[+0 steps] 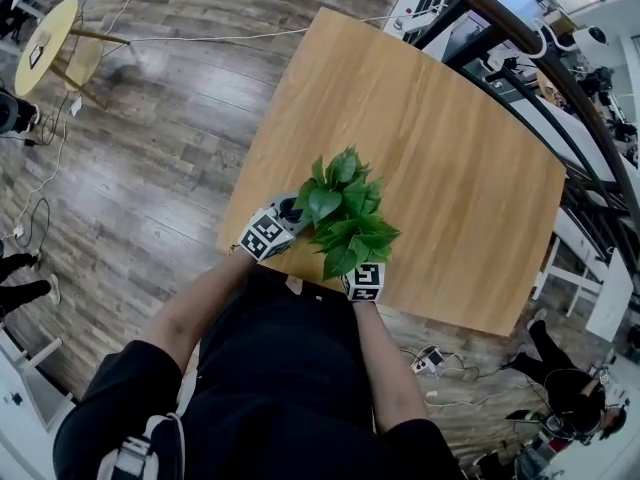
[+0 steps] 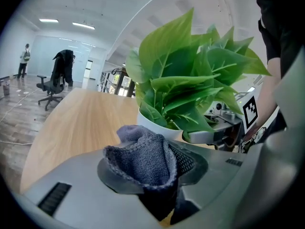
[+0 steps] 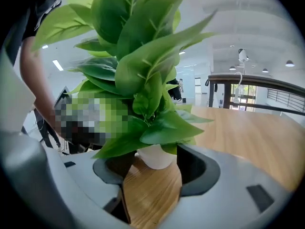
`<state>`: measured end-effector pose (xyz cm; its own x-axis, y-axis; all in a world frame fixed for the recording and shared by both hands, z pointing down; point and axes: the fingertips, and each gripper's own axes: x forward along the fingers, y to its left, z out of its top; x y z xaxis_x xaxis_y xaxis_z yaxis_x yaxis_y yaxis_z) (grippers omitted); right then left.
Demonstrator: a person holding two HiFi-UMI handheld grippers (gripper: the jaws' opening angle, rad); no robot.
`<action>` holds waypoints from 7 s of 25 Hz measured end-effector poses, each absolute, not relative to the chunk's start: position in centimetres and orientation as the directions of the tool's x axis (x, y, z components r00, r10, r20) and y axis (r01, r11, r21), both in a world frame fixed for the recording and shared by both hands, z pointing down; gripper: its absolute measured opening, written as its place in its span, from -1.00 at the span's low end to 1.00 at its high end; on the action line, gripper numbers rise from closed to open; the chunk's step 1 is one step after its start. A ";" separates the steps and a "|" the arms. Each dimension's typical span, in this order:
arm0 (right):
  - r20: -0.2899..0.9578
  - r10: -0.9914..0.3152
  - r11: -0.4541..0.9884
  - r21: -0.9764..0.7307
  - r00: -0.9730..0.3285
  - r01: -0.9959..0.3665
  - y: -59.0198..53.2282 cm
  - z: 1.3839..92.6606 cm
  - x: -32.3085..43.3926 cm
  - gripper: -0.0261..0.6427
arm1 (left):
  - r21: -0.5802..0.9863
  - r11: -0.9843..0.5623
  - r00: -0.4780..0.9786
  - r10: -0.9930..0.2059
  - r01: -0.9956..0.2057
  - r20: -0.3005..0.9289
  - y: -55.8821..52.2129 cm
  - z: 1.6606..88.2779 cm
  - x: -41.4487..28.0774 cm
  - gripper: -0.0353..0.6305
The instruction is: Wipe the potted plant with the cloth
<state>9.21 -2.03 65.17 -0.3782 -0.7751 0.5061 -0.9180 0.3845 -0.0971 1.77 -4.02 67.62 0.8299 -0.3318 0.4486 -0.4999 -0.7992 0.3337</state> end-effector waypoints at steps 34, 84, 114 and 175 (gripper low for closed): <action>0.510 -0.581 0.710 -0.064 -0.635 -0.701 -2.2 65.2 9.0 -0.01 | 0.314 -0.719 0.759 -0.448 -0.620 0.472 -6.2 67.2 2.4 -0.36; 0.473 -0.666 0.634 -0.049 -0.577 -0.772 -4.1 64.3 8.8 -0.02 | 0.348 -0.743 0.786 -0.372 -0.571 0.494 -1.1 68.2 3.3 -0.36; 0.490 -0.672 0.638 0.002 -0.555 -0.770 -4.0 64.6 8.5 -0.02 | 0.319 -0.732 0.765 -0.416 -0.603 0.492 -2.6 67.1 3.0 -0.36; 0.480 -0.668 0.618 -0.066 -0.568 -0.783 -2.9 64.8 7.5 -0.02 | 0.310 -0.731 0.760 -0.421 -0.607 0.495 -2.6 66.8 1.2 -0.36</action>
<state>7.47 -2.91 64.84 -0.5679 -0.6684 0.4804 -0.7834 0.6180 -0.0662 1.16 -2.63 66.83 0.7602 -0.4213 0.4945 -0.6072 -0.7314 0.3103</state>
